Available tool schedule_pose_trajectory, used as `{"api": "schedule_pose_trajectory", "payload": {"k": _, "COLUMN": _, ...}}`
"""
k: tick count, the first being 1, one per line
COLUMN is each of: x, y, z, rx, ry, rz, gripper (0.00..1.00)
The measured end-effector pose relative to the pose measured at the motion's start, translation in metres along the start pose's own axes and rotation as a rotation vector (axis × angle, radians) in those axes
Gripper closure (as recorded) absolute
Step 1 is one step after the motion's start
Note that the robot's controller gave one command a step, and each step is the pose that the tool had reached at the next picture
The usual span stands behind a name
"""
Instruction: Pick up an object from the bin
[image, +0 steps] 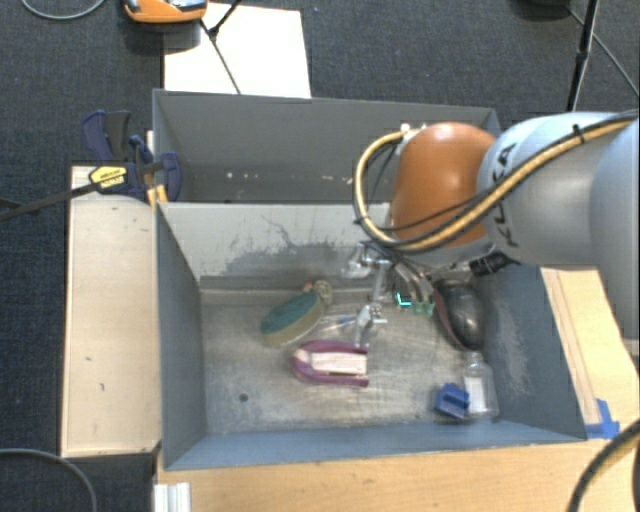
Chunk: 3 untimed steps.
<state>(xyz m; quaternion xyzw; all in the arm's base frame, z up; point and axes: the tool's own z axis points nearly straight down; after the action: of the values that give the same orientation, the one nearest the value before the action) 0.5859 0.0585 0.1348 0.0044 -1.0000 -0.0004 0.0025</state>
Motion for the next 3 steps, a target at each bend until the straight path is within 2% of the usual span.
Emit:
{"api": "schedule_pose_trajectory", "payload": {"k": 1, "x": -0.007, "y": 0.023, "z": 0.042, "rx": 0.004, "ry": -0.01, "rz": -0.115, "gripper": 0.0}}
{"api": "schedule_pose_trajectory", "payload": {"k": 2, "x": 0.078, "y": 0.037, "z": 0.049, "rx": -0.006, "ry": -0.051, "rz": 0.091, "gripper": 0.0}}
{"api": "schedule_pose_trajectory", "payload": {"k": 3, "x": 0.084, "y": 0.039, "z": 0.049, "rx": -0.004, "ry": -0.027, "rz": 0.091, "gripper": 1.0}}
